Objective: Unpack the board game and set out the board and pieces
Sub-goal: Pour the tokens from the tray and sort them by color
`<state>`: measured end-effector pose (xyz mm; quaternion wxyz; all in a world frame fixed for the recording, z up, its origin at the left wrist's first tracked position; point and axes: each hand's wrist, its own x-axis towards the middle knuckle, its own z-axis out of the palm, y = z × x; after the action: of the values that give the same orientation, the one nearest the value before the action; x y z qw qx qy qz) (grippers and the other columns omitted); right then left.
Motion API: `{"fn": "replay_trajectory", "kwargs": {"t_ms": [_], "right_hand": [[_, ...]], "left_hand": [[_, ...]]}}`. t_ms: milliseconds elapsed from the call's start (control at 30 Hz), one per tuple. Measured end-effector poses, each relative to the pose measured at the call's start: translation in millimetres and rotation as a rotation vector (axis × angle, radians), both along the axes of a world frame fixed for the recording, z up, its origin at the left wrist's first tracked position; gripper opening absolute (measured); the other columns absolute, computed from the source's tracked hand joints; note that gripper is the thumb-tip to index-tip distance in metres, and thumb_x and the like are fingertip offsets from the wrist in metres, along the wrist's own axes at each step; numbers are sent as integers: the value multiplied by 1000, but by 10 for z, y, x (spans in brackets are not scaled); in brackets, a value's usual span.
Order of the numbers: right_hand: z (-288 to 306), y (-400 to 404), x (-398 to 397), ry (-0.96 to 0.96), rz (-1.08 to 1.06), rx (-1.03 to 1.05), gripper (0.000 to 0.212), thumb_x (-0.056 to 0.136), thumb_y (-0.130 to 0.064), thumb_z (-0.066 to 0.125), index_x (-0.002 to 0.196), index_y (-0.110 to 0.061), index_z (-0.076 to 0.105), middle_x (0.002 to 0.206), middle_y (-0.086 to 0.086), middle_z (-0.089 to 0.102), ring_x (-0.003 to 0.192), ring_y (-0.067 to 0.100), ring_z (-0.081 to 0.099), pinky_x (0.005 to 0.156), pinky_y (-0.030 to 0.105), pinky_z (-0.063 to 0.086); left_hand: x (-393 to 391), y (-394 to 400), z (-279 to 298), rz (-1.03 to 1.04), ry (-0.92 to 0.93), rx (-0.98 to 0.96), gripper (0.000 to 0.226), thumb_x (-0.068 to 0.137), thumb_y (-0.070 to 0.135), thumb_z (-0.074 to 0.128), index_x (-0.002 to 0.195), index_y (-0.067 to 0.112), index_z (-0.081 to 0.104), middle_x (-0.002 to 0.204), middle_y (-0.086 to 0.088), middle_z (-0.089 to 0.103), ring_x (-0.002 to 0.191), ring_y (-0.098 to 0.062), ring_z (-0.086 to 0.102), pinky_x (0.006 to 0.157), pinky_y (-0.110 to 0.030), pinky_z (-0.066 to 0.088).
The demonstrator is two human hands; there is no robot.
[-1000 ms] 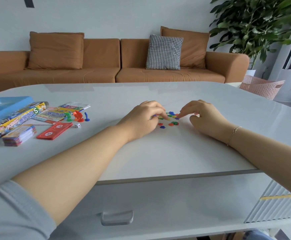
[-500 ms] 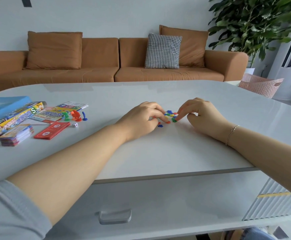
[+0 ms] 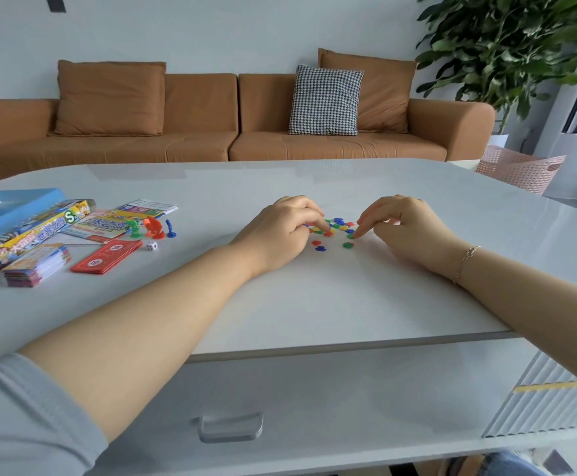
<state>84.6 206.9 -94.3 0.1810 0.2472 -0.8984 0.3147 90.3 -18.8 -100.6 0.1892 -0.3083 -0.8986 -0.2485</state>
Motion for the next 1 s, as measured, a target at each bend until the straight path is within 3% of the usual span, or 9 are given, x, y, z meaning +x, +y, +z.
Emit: {"fn": "replay_trajectory", "kwargs": {"t_ms": [167,300,433,667,867,1000], "right_hand": [[-21,-8,-39,-1,9,132,44,78,4,49,95,-28,74,107,-3,64,101,16,52,84,20,36],[11,-15,35,33,39,29,48,76,9,46,82,-30,73,100,-5,66,99,18,54,85,29,43],[6,-18,72,71,97,24,46,75,12,47,75,-23,76,92,-6,67,98,21,57,88,29,43],[-3,-32,97,83,143,45,38,70,-10,41,77,-23,77,93,-5,69,95,17,58,88,31,45],[-14,-29,71,87,132,38,38,77,7,51,74,-21,77,89,-8,68,94,23,58,88,41,45],[-14,-24,63,84,123,33,40,79,8,51,73,-22,77,90,-6,69,94,24,57,87,41,46]], "left_hand": [[41,-47,45,32,16,140,52,76,-10,30,85,14,75,109,5,60,110,-12,50,93,-20,36],[61,-67,56,21,-32,123,54,72,-15,32,78,15,77,109,4,62,107,-11,51,90,-18,38],[47,-49,45,24,-34,30,53,72,-16,36,83,16,77,111,2,63,108,-13,50,92,-22,39],[30,-37,6,-21,-31,-1,59,70,-13,34,103,16,73,114,3,61,110,-14,51,98,-24,37],[146,65,34,-95,-21,-8,57,69,-7,32,96,18,75,115,2,61,111,-15,50,95,-14,33],[134,71,15,-90,-34,-44,59,65,5,28,96,24,75,116,7,60,113,-13,49,99,-21,34]]}}
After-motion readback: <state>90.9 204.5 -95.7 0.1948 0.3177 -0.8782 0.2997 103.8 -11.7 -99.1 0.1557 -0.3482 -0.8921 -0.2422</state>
